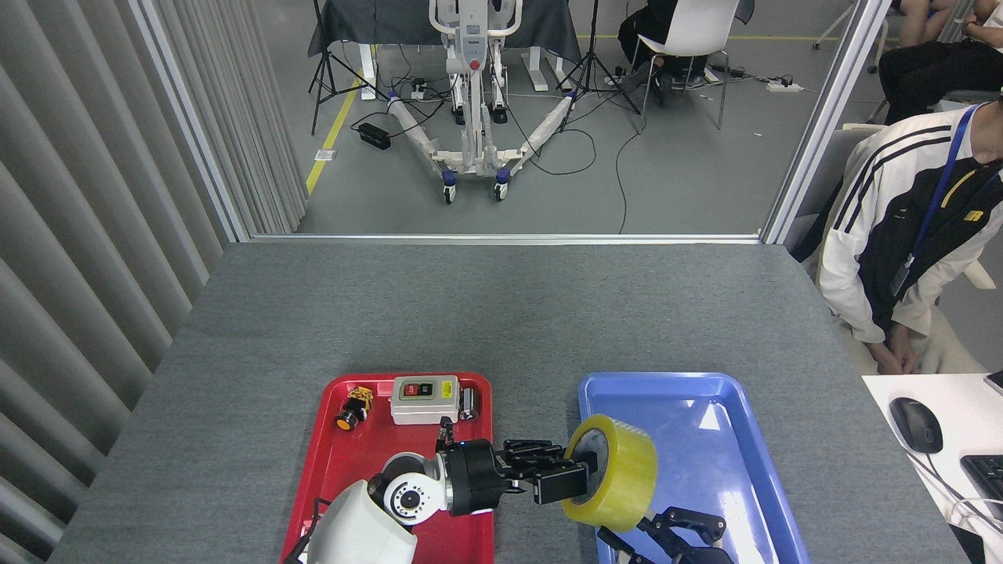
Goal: Place and move tape with both arms
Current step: 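Grasp the tape roll with the right gripper from the left hand, then release the tape with the left hand and withdraw it toward the robot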
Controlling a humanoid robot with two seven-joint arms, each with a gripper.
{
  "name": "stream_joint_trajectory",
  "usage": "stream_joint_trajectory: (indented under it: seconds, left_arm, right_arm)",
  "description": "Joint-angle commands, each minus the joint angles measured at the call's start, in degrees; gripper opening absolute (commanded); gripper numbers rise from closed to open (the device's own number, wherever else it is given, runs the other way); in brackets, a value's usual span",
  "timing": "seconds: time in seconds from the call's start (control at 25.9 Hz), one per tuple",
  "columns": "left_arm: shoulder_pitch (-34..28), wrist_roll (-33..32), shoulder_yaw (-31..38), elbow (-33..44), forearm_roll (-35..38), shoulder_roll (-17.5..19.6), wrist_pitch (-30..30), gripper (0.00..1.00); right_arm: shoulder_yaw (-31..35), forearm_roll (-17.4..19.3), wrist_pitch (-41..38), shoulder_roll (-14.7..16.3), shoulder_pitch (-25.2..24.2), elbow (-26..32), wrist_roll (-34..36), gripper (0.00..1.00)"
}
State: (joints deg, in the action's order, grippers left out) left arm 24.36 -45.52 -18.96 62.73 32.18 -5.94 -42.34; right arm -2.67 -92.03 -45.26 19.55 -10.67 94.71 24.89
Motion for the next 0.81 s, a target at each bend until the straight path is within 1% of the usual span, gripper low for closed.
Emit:
stream_joint_trajectory:
  seconds: [0.0, 0.08, 0.12, 0.19, 0.35, 0.43, 0.46, 0.5, 0.58, 0.62, 0.66, 0.7, 0.77]
  left_arm:
    - [-0.1, -0.36, 0.33, 0.2, -0.19, -0.04, -2.66, 0.55]
    - [-0.19, -0.01, 0.77, 0.28, -0.45, -0.04, -2.66, 0.81]
    - [-0.19, 0.25, 1.03, 0.28, -0.8, 0.05, -2.66, 0.91]
    - [-0.63, 1.57, 2.97, 0.37, -0.98, 0.49, -2.66, 0.99]
    - [-0.98, 2.19, 7.54, 0.37, -2.3, 0.84, -2.66, 0.99]
    - [-1.16, 2.19, 10.09, 2.39, -2.74, 1.46, -2.66, 0.99]
    - [-1.6, 2.27, 11.93, 4.5, -3.0, 3.13, -2.66, 0.99]
    - [-3.18, 2.36, 13.25, 6.35, -3.62, 5.06, -2.66, 0.99]
    - [-6.69, 3.59, 14.22, 11.36, -5.64, 7.52, 3.75, 0.99]
    - [-8.62, 5.61, 15.09, 14.61, -5.81, 8.4, 6.83, 0.99]
    - [-11.0, 8.69, 16.5, 16.98, -5.81, 9.45, 8.5, 0.99]
    - [-13.2, 12.29, 17.91, 18.65, -5.73, 10.95, 9.46, 0.99]
    - [-16.71, 20.12, 20.19, 21.55, -5.64, 14.47, 9.03, 0.99]
  right_arm:
    - [0.12, -0.08, 0.26, -0.04, -0.05, 0.04, -0.81, 0.0]
    - [0.2, -0.08, 0.26, -0.04, -0.14, 0.04, -0.81, 0.0]
    - [0.2, -0.08, 0.26, -0.04, -0.14, 0.04, -0.81, 0.0]
    - [0.29, 0.1, 0.26, 0.05, -0.14, 0.04, -0.89, 0.0]
    - [0.38, 0.19, 0.26, 0.05, -0.05, 0.04, -0.98, 0.0]
    - [0.56, 0.28, 0.26, 0.05, -0.14, 0.04, -1.42, 0.0]
    - [0.73, 0.28, 0.26, -0.04, -0.14, 0.04, -1.68, 0.0]
    - [0.82, 0.28, 2.2, 0.05, -0.14, -0.05, -2.56, 0.0]
    - [1.0, 0.8, 7.47, 0.22, -0.14, -0.14, -6.25, 0.0]
    - [1.0, 1.68, 10.1, 0.31, -0.14, -0.14, -8.54, 0.0]
    - [1.17, 2.74, 12.21, 0.57, -0.05, -0.14, -11.26, 0.0]
    - [1.87, 3.97, 13.89, 1.01, 0.3, -0.05, -14.42, 0.0]
    - [2.58, 5.73, 15.56, 1.98, 1.36, -0.05, -20.23, 0.0]
